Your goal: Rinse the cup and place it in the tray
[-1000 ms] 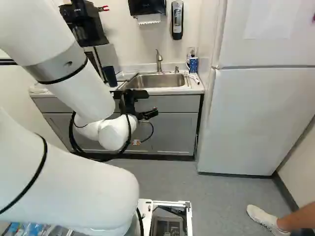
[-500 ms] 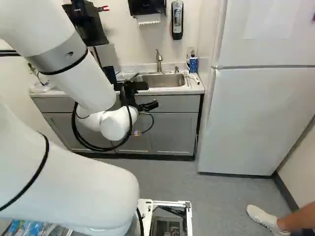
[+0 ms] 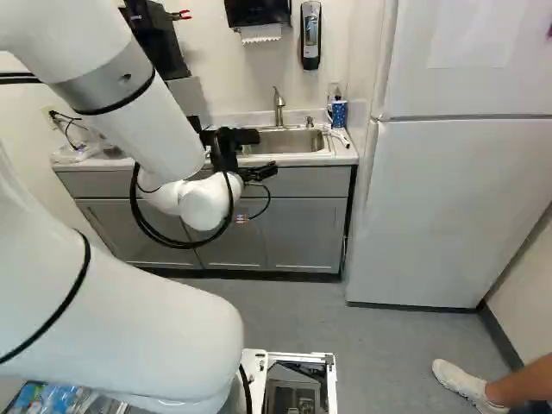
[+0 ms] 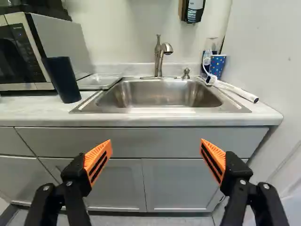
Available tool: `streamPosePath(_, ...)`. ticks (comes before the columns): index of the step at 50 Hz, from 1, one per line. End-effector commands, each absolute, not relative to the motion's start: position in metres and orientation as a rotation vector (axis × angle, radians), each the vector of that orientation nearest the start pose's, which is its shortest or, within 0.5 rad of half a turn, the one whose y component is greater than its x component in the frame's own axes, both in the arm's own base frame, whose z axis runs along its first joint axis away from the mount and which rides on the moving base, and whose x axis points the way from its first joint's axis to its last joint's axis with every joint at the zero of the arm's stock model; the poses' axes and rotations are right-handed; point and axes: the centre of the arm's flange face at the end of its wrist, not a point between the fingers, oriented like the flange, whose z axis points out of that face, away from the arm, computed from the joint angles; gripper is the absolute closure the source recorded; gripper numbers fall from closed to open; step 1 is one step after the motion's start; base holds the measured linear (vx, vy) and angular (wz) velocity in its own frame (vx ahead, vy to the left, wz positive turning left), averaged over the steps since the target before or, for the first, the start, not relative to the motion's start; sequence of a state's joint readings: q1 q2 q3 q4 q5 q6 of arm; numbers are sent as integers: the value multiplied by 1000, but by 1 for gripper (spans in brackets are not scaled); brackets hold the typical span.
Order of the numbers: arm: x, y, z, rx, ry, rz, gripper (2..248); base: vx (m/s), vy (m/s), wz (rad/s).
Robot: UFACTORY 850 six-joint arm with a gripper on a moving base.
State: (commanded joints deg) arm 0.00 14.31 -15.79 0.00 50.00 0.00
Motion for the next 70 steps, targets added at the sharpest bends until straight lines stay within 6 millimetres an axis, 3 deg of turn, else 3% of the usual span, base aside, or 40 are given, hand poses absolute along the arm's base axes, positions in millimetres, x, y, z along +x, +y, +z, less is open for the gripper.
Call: streamPosePath(70, 369, 0, 497, -2325, 0, -2112, 3, 0, 0, 0)
